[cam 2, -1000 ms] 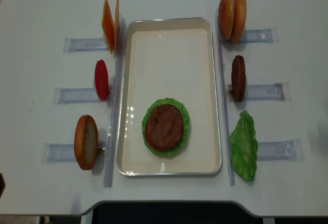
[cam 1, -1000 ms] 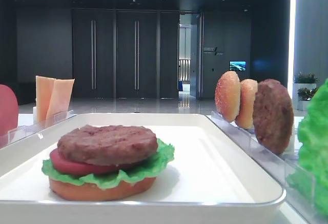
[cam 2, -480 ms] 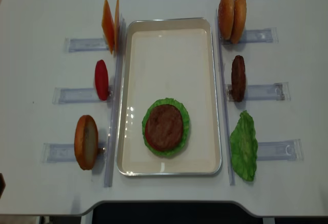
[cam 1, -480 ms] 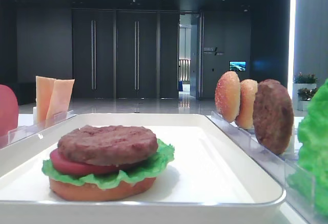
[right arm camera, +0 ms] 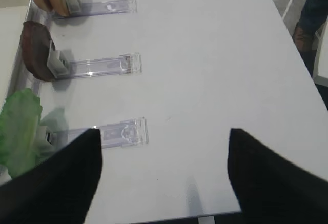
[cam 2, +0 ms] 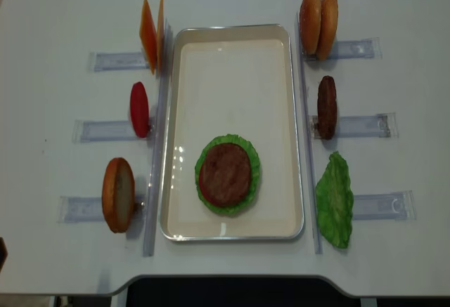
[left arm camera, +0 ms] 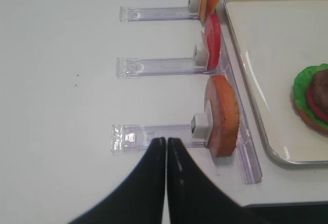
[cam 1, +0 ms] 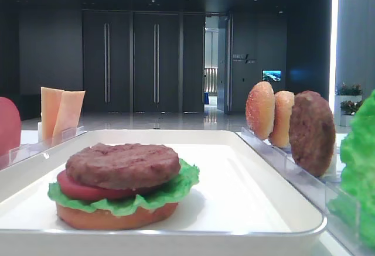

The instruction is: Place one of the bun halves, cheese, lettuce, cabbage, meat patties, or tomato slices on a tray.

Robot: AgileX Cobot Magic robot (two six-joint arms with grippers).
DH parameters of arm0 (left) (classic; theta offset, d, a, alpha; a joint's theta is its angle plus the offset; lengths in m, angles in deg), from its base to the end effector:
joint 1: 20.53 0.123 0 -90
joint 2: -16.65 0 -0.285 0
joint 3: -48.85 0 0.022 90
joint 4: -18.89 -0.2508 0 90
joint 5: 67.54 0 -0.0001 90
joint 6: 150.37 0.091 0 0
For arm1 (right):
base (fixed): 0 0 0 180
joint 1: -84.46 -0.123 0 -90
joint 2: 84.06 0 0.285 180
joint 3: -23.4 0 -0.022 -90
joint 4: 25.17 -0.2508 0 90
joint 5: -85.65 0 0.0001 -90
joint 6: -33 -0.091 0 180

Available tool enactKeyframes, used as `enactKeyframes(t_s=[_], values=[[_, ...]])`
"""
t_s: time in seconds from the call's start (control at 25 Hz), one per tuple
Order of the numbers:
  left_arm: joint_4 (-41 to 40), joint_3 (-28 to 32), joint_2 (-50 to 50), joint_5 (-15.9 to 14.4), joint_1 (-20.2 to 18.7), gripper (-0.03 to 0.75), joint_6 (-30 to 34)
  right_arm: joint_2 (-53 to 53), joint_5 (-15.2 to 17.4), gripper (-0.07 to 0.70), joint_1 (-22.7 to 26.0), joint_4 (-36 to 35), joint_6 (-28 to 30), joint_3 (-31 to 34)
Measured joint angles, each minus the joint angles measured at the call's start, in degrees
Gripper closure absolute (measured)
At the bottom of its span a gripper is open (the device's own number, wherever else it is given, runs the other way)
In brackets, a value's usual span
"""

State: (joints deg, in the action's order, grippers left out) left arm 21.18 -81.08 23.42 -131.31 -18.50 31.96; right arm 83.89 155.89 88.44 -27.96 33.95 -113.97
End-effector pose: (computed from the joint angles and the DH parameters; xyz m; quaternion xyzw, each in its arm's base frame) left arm -0.0067 -0.0035 0.2658 0.0035 0.8685 -0.0011 0.4957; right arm -0.0120 0.0050 0.2934 0.0201 0.8862 0.0042 0.4628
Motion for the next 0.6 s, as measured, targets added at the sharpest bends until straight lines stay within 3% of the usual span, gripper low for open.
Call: enactKeyframes(t_s=[0.6], values=[[0.0,0.0,0.0,0.0,0.0,0.716,0.0,4.6,-0.1,0.143,0.0,-7.3,6.4,3.3]])
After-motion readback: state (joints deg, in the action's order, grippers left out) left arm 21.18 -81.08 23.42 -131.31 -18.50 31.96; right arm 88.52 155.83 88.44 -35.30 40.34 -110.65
